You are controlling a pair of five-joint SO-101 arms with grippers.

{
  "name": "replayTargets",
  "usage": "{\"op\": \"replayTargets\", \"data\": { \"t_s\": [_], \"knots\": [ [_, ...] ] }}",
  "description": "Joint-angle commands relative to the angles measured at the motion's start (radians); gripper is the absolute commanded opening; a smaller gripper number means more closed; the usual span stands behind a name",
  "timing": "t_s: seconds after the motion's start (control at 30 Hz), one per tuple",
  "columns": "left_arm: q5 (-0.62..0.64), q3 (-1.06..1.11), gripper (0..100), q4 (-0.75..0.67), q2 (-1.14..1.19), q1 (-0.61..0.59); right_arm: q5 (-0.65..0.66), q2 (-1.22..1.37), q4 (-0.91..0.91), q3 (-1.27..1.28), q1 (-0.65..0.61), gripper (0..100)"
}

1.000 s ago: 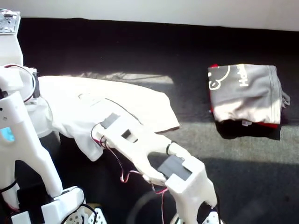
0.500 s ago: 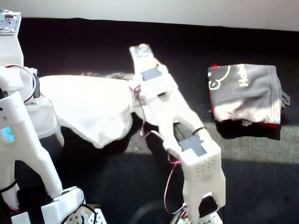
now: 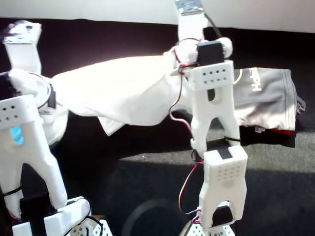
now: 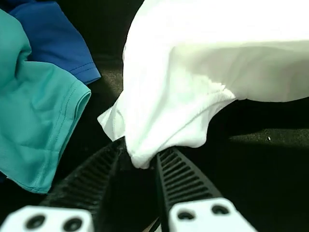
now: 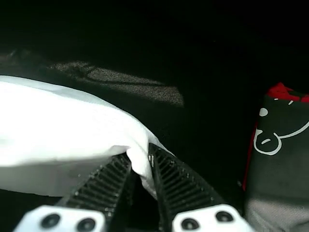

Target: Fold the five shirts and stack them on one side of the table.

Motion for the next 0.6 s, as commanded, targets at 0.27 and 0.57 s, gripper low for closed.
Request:
{"op": "replayTargets", "data": {
  "t_s": [0.27,0.57],
  "knots": [
    [0.009,0.208,19,-0.12,-0.027,0.059,0.141,-0.117,0.01,-0.042,0.278,0.7],
    [0.006,0.26,19,-0.12,-0.031,0.054,0.161,-0.124,0.008,0.05,0.295,3.8]
  ]
}}
